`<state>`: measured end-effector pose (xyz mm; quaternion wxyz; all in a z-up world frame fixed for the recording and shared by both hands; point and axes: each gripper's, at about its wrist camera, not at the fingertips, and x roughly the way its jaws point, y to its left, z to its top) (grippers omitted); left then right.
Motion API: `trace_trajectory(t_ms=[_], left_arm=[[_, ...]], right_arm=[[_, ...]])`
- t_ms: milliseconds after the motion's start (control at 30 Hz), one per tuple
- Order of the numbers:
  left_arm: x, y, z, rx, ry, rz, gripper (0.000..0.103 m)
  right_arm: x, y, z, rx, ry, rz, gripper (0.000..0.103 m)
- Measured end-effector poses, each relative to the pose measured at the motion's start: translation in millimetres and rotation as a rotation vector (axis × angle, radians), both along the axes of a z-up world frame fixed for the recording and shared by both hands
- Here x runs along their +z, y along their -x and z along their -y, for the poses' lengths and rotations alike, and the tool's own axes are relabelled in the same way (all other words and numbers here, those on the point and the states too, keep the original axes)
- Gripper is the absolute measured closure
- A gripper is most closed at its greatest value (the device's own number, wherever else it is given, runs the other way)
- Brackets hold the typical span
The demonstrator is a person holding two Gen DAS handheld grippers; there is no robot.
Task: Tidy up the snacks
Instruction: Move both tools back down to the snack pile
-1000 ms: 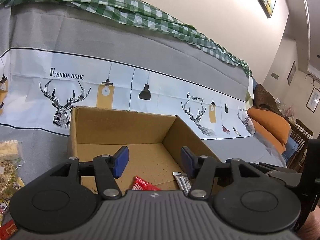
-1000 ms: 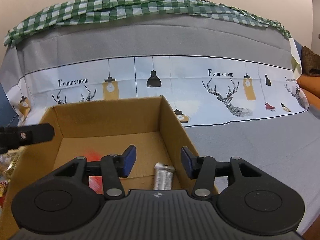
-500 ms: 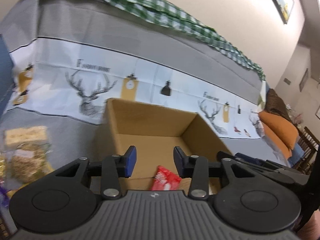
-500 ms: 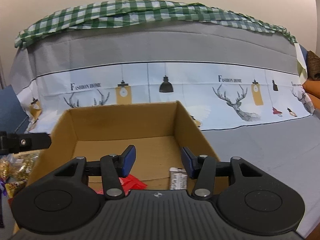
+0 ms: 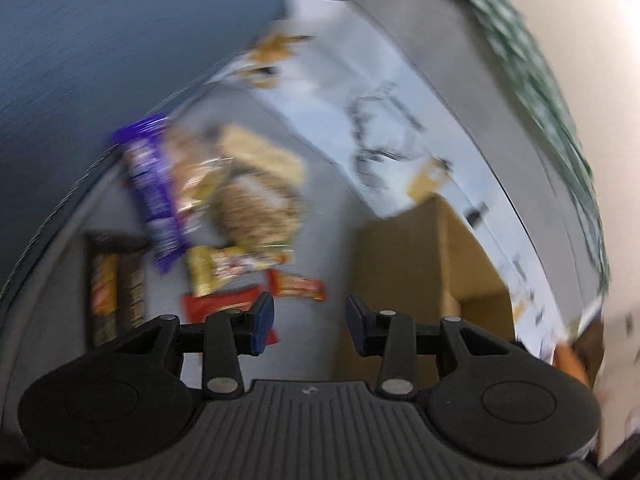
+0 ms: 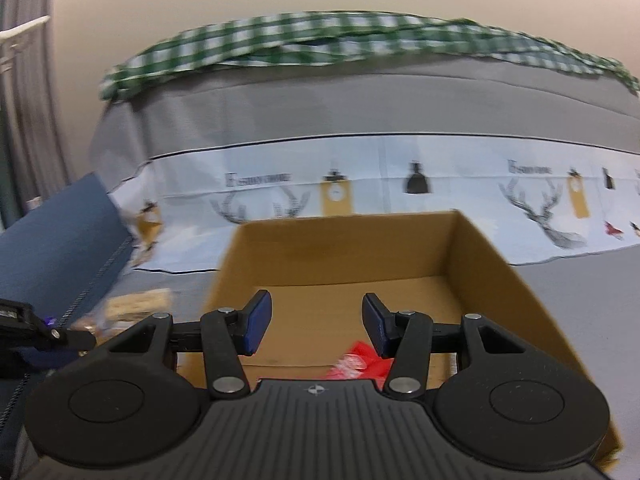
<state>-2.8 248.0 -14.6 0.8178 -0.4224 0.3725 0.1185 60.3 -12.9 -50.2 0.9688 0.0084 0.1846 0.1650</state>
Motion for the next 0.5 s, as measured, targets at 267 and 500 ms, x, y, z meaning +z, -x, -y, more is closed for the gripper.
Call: trace_trajectory(t_ms=[267, 500], left_arm=[[-9, 25, -33, 0.219, -0.001, -0.128, 0.043], [-20, 23, -41, 0.270, -0.054, -0.266, 0.038]], right_arm=[[-6, 12, -53, 0.125, -0.023, -0.008, 0.051], [-17, 23, -104, 0.317, 0.021, -0.076, 0.051]])
